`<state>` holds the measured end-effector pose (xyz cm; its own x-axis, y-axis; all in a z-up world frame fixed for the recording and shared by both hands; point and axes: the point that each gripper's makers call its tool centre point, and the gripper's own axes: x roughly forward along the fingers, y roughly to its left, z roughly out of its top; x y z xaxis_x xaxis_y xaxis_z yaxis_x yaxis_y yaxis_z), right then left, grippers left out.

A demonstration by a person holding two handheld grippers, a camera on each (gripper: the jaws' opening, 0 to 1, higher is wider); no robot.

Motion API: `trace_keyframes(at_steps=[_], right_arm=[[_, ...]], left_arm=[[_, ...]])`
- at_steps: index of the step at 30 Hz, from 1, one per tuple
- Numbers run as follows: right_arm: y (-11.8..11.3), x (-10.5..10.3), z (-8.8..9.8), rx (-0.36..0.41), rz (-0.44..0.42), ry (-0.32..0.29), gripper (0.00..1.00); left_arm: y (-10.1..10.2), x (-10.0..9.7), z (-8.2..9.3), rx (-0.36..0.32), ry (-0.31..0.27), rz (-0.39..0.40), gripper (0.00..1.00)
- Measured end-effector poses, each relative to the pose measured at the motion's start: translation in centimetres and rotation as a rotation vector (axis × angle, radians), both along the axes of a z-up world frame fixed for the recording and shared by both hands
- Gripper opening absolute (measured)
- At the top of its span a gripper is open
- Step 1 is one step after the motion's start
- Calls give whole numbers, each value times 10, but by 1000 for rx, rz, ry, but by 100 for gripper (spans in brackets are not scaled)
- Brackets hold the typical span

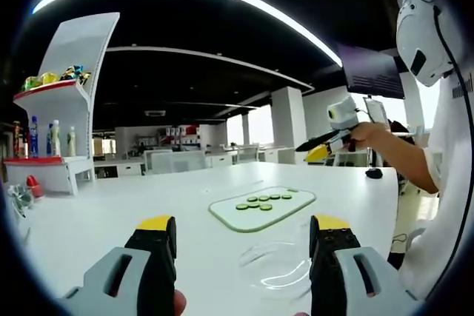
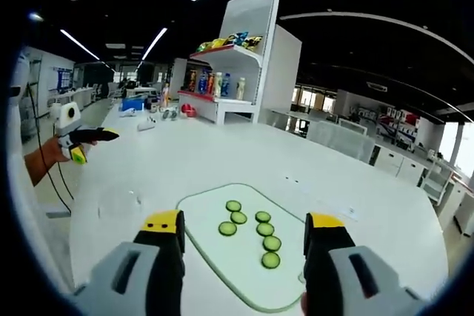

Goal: Open the petri dish lid, add cucumber slices into the petri dish, and close the lid

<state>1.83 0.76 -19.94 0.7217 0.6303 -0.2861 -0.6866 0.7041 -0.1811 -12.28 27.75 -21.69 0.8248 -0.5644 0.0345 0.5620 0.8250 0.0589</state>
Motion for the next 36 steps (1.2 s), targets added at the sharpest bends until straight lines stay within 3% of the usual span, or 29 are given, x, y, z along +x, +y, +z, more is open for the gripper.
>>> trace_keyframes(at_steps=[9,36], right_arm=[[15,10,-6,-10,24,13,63],[60,30,-59,-107,75,138,59]], left_arm=[[1,0,0,3,0,13,73],[0,-1,1,7,-5,10,73]])
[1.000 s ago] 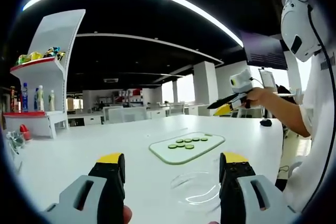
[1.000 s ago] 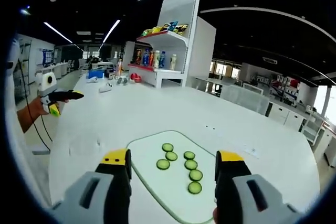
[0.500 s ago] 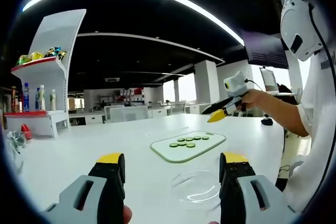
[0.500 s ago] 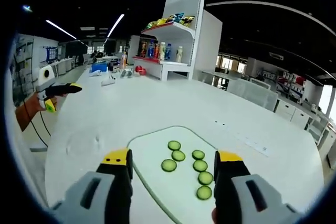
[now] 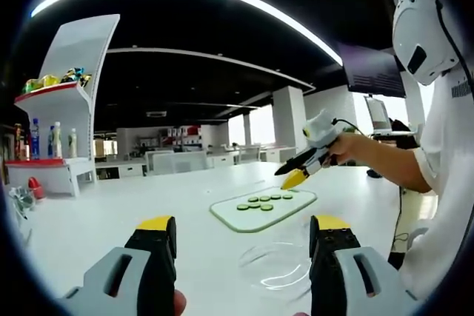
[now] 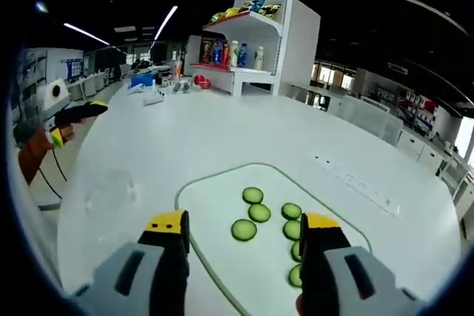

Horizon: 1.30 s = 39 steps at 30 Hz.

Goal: Open the petri dish lid, add cucumber slices into the petri dish, and close the lid

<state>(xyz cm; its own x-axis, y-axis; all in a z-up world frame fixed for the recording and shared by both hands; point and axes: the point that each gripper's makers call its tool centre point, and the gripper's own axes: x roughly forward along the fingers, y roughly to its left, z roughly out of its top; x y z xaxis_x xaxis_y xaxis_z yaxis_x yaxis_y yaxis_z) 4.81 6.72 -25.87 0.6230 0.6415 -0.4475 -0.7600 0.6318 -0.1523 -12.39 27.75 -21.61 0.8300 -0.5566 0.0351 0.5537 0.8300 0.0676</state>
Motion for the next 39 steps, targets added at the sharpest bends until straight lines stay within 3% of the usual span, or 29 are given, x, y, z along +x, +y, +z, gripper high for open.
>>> trace_keyframes(at_steps=[10,26,39], right_arm=[[6,7,-28,-56,-2,61,58],[13,19,-54,-90,3,109,57],[15,20,-63,-98,-8,136,55]], left_arm=[[-4,-1,-3,5,13,-18,73],[1,-4,-2,-12,14,-11,73],[7,-5,-4,-25,15,-2,73]])
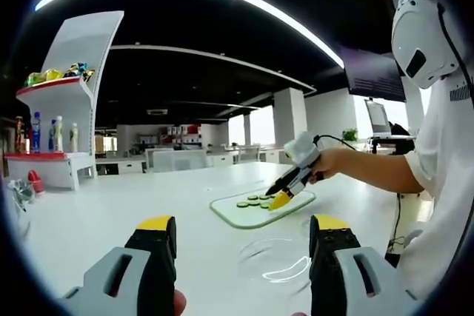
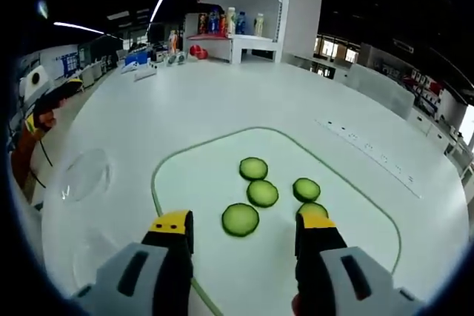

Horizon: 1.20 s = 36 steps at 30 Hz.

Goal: Open the petri dish lid, add cucumber slices into the petri dish, and close the lid

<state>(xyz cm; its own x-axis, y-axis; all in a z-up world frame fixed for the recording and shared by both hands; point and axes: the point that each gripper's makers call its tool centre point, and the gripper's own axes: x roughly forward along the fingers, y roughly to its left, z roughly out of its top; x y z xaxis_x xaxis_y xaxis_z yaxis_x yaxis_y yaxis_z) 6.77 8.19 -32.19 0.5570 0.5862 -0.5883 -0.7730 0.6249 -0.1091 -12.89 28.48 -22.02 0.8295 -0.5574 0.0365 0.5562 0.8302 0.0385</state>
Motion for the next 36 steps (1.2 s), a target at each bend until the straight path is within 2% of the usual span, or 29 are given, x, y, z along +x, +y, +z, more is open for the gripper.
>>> trace_keyframes(at_steps=[17,26,28,36], right_arm=[[3,1,-8,21,-15,36,49],[3,1,-7,23,-21,45,40],[3,1,-7,22,-22,44,35],[2,1,-8,21,-17,52,31]], left_arm=[[6,1,-3,-16,6,8,73],[6,1,-4,-19,9,8,73],[7,0,-4,-20,9,9,73],[7,0,-5,-27,13,8,73]])
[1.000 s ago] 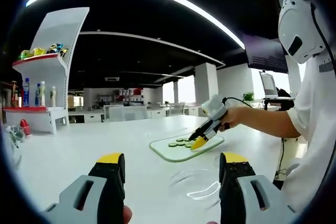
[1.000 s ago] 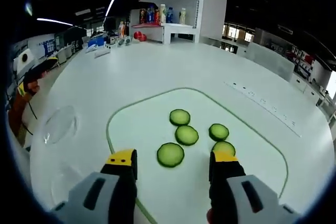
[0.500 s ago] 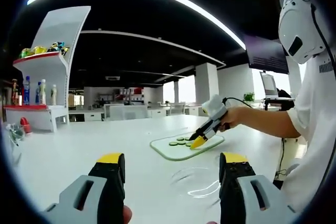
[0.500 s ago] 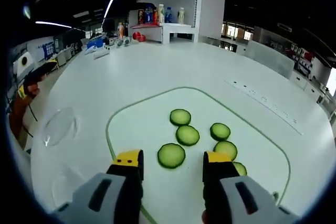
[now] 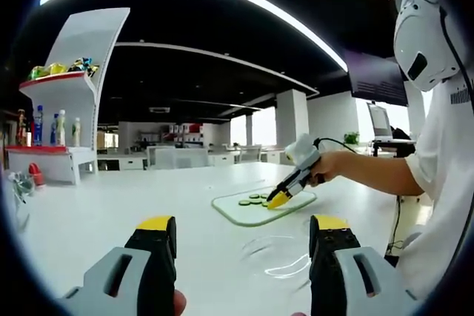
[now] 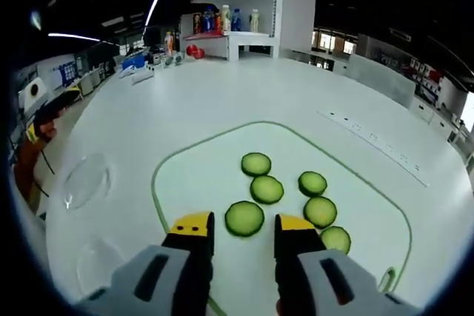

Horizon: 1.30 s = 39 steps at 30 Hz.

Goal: Open the petri dish lid, add cucumber slices into the petri dish, and close the lid

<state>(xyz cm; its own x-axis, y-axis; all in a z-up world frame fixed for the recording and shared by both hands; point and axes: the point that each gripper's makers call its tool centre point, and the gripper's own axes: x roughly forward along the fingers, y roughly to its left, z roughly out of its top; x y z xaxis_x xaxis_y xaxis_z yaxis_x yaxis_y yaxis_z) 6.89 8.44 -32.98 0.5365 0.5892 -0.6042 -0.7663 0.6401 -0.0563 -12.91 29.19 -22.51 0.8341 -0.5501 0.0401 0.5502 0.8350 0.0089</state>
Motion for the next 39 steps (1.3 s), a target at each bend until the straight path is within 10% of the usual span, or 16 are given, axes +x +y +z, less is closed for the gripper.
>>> trace_keyframes(at_steps=[39], right_arm=[[1,-1,5,-7,-9,-15,19]], left_arm=[[2,-2,0,-9,0,1,73]])
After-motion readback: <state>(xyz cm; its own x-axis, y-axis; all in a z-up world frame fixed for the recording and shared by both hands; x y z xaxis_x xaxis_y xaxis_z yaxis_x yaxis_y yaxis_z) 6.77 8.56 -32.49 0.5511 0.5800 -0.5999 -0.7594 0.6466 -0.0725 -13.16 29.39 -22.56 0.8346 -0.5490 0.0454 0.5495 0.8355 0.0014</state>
